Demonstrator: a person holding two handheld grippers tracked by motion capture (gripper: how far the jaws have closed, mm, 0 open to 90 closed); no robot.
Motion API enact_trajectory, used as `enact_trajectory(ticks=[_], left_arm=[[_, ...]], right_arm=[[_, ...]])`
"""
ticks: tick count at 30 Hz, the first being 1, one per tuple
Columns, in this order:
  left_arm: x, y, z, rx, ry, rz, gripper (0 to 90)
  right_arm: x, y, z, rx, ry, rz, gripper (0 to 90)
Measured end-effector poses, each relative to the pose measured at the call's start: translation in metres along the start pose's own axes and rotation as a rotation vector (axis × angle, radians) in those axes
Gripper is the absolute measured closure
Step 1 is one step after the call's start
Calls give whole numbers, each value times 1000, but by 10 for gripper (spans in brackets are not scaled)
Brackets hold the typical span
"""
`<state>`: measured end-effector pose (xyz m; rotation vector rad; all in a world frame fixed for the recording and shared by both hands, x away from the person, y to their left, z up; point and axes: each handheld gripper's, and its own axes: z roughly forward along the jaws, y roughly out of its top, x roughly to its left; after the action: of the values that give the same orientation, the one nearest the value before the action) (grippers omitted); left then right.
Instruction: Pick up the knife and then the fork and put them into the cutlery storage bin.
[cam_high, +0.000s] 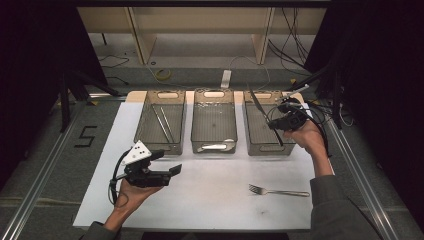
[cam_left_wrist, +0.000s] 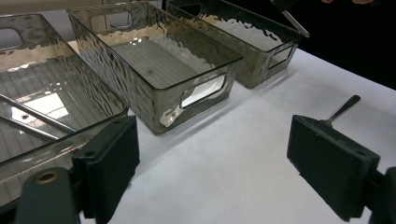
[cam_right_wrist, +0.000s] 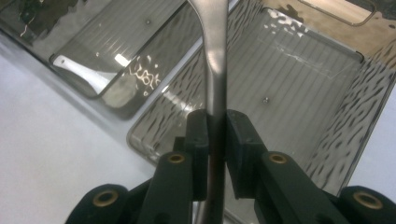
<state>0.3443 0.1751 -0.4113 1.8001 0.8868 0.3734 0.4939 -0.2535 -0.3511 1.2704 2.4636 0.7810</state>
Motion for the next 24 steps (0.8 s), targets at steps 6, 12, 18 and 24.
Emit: enact_trajectory(ticks=[6,12,18,24], left_arm=[[-1,0,0,-2,0,0,164],[-1,0,0,-3,0,0,164],[-1,0,0,-2,-1,4,164],[-1,0,-1,-4,-2,3,164]], right_arm=[[-5,10,6,-4,4,32,806],[-8,19,16,13,-13,56,806],[-10,23,26,25,-26,78,805],[-13,18,39,51,-35,116,805]])
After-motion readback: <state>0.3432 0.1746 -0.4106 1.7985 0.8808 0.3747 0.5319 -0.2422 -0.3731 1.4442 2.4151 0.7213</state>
